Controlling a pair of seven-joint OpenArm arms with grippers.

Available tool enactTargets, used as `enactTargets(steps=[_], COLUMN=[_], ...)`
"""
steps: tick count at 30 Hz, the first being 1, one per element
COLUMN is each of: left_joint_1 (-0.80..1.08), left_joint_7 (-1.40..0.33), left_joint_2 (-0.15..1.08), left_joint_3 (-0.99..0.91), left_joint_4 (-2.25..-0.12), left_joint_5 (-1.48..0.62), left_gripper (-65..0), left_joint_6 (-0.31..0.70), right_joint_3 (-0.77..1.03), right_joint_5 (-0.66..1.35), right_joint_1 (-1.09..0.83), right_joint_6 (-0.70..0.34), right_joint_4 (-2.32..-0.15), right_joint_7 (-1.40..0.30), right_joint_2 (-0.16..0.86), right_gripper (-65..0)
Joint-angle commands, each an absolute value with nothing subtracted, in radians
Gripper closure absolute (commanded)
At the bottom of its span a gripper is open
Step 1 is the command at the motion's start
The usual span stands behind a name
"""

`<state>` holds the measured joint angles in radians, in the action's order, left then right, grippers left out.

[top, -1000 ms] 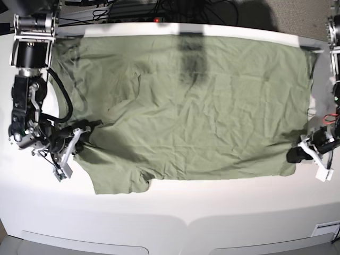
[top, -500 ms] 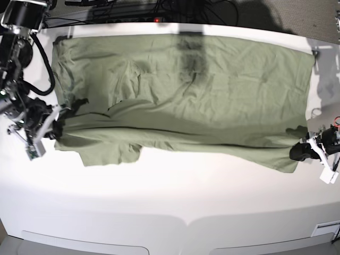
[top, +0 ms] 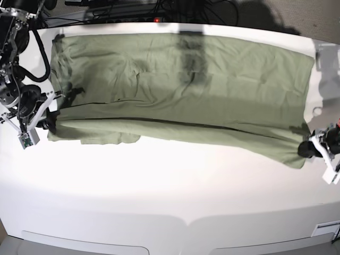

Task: Fold the T-shirt properly
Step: 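Lift the hem with both grippers and fold it over toward the collar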

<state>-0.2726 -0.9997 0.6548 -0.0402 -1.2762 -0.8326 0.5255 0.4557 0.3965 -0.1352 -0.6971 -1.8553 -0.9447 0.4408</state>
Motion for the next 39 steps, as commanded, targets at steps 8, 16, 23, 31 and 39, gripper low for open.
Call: enactTargets(steps=[8, 16, 23, 31, 39], left_joint_1=[-0.123, 0.000, 0.075, 0.184, 0.222], left_joint_7=[-1.006, -1.011, -1.025, -1.025, -1.035], left_joint_2=[0.715, 0.715, 0.712, 0.704, 0.691], left_joint_3=[-0.122, -0.208, -0.269, -0.271, -0.276], left_joint_4=[-1.471, -1.558, -1.578, -1.581, -1.590], left_joint_5=[-0.785, -0.786, -0.786, -0.774, -0.754], left_gripper=[0.0, 0.0, 0.0, 0.0, 0.0], left_joint_6=[0.471, 0.471, 0.470, 0.470, 0.470], right_joint_3=[0.464, 0.464, 0.465, 0.466, 0.466], right_joint_5=[0.401, 0.402, 0.405, 0.405, 0.404], right_joint_1=[-0.159, -0.234, -0.258, -0.266, -0.368], right_joint_6=[-0.698, -0.698, -0.698, -0.698, -0.698], right_joint_4=[-1.875, -1.920, -1.951, -1.953, -1.957], right_joint_7=[-0.933, -0.934, -0.960, -0.997, -1.037], right_joint_2=[0.459, 0.458, 0.440, 0.385, 0.385], right_gripper=[0.0, 0.0, 0.0, 0.0, 0.0])
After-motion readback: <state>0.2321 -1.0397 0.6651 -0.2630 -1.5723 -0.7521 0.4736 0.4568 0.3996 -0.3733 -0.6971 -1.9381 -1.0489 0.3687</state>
